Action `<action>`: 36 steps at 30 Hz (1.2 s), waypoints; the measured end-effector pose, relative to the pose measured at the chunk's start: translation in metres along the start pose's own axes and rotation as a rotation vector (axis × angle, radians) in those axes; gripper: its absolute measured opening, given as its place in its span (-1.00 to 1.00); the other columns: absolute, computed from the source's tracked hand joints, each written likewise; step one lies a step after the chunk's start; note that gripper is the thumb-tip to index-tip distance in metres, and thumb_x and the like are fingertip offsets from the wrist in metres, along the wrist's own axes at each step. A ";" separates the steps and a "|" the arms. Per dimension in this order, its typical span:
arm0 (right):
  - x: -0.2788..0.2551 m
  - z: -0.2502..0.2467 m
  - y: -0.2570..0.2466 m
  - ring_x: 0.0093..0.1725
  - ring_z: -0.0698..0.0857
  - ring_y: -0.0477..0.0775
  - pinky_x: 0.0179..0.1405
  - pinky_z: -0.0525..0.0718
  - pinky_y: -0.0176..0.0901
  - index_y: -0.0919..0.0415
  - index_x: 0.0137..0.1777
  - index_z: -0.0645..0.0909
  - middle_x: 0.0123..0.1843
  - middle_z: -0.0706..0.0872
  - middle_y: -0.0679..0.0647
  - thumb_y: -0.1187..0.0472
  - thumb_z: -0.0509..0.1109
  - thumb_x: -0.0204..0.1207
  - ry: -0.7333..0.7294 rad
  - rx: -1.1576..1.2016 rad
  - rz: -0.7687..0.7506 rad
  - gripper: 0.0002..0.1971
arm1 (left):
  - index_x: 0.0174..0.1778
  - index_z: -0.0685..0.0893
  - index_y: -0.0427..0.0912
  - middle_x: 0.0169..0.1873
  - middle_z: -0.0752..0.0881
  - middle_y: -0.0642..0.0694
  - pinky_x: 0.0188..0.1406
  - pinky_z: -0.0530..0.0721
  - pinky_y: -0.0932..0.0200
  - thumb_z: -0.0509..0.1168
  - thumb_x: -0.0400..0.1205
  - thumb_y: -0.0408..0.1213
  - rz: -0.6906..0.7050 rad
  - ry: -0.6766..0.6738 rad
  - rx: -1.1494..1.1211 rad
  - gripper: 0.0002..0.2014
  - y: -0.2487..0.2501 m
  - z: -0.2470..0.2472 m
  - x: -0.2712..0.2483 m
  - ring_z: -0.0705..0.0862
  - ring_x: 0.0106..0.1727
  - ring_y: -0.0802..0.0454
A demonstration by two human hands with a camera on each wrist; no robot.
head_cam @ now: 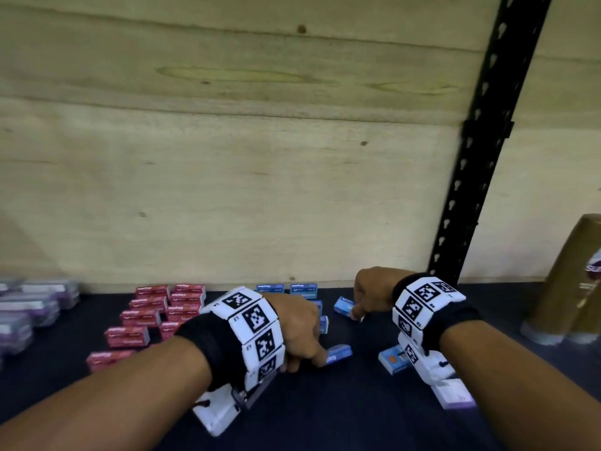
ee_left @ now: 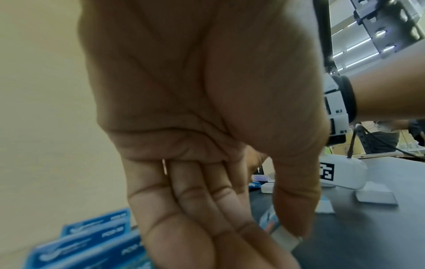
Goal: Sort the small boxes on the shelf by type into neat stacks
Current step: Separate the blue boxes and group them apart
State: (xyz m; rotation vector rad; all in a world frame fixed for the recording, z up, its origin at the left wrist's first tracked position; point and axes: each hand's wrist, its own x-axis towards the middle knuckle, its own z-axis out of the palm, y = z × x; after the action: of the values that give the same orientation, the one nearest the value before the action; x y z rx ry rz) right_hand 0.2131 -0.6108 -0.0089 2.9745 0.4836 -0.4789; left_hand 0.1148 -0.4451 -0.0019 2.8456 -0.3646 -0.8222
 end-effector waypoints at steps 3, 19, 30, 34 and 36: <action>-0.009 -0.002 -0.001 0.05 0.74 0.11 0.06 0.72 -0.03 0.21 0.12 0.74 0.05 0.80 0.07 -0.08 0.61 0.39 -0.015 -0.002 -0.007 -0.57 | 0.10 0.78 -0.23 -0.32 0.82 -0.02 -0.33 0.66 0.32 0.30 0.64 -0.09 -0.034 -0.033 -0.061 -0.70 -0.010 0.002 -0.007 0.73 -0.37 0.09; -0.050 -0.004 -0.003 -0.17 0.67 -0.05 -0.16 0.63 -0.20 0.06 -0.01 0.68 -0.18 0.74 -0.09 0.03 0.63 0.38 -0.043 0.037 -0.063 -0.74 | 0.22 0.68 -0.21 -0.37 0.62 0.08 0.10 0.63 0.09 0.28 0.71 -0.05 0.026 0.151 0.201 -0.67 -0.001 0.005 -0.026 0.63 -0.12 0.03; -0.065 -0.003 -0.055 -0.33 0.66 -0.01 -0.20 0.62 -0.16 0.05 0.07 0.60 -0.34 0.67 -0.10 0.05 0.54 0.49 -0.124 0.039 -0.176 -0.76 | 0.31 0.66 -0.31 0.22 0.74 -0.19 -0.14 0.59 0.43 0.25 0.74 -0.28 -0.073 0.140 0.247 -0.72 -0.048 0.007 -0.052 0.71 0.18 -0.06; -0.071 -0.001 -0.070 -0.31 0.65 -0.02 -0.06 0.66 -0.10 0.06 0.10 0.61 -0.36 0.65 -0.13 0.03 0.53 0.50 -0.074 0.009 -0.199 -0.75 | 0.24 0.69 -0.19 -0.25 0.72 0.03 -0.05 0.62 0.16 0.31 0.69 -0.13 -0.137 0.187 0.250 -0.72 -0.050 0.009 -0.059 0.69 -0.20 0.07; -0.074 0.001 -0.076 -0.35 0.60 -0.07 -0.14 0.62 -0.14 0.09 0.13 0.62 -0.33 0.63 -0.13 0.03 0.53 0.51 -0.049 -0.005 -0.204 -0.73 | 0.22 0.68 -0.22 -0.42 0.58 0.11 -0.13 0.56 0.18 0.33 0.69 -0.11 -0.151 0.145 0.214 -0.71 -0.049 0.007 -0.058 0.53 -0.41 0.20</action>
State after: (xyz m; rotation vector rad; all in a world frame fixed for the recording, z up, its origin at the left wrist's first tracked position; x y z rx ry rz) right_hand 0.1221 -0.5610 0.0110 2.9142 0.7863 -0.5645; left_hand 0.0723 -0.3830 0.0113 3.1416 -0.2324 -0.6296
